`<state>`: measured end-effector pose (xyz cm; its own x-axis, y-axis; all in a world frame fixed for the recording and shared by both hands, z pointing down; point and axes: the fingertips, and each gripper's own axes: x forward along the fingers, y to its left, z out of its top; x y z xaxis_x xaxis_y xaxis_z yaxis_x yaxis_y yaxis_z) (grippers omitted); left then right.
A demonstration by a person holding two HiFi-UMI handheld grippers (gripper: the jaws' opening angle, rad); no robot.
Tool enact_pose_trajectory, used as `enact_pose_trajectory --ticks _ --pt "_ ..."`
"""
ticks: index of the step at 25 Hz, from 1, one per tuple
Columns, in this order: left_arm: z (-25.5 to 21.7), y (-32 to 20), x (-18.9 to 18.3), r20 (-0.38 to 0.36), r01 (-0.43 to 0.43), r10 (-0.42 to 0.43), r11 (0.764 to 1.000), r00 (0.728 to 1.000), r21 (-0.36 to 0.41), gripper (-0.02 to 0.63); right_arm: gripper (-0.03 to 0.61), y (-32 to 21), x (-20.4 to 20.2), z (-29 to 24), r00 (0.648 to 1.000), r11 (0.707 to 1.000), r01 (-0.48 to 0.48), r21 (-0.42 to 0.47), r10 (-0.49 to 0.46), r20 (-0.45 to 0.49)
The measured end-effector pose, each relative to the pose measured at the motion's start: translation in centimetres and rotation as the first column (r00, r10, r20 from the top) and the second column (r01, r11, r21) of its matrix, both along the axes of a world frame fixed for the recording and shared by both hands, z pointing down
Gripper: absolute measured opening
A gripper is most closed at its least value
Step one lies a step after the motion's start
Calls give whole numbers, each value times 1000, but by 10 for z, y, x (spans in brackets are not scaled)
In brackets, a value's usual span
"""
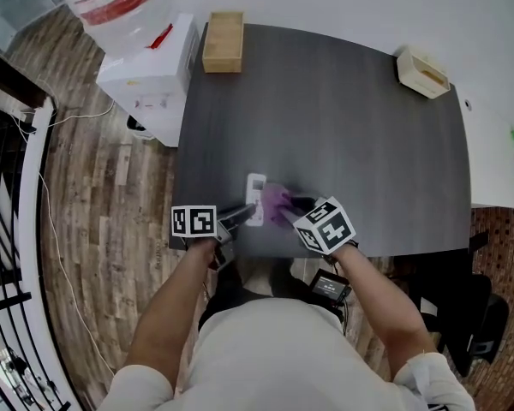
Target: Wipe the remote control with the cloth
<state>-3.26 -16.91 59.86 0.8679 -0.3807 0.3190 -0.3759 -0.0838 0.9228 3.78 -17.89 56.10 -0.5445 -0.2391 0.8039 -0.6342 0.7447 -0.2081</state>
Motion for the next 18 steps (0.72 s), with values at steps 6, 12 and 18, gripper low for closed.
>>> enact_pose_trajectory --ticks 6,12,18 --pt "-32 -2 -16 -189 117 -112 993 976 15 94 89 -33 23 -17 996 989 -86 116 90 -27" --pt "-86 3 -9 -409 150 -121 988 905 41 94 89 -72 -6 -70 986 909 125 398 -69 -154" --pt "-117 -17 -21 -438 227 -165 969 884 94 92 89 -42 -38 -92 978 868 206 452 -166 -127"
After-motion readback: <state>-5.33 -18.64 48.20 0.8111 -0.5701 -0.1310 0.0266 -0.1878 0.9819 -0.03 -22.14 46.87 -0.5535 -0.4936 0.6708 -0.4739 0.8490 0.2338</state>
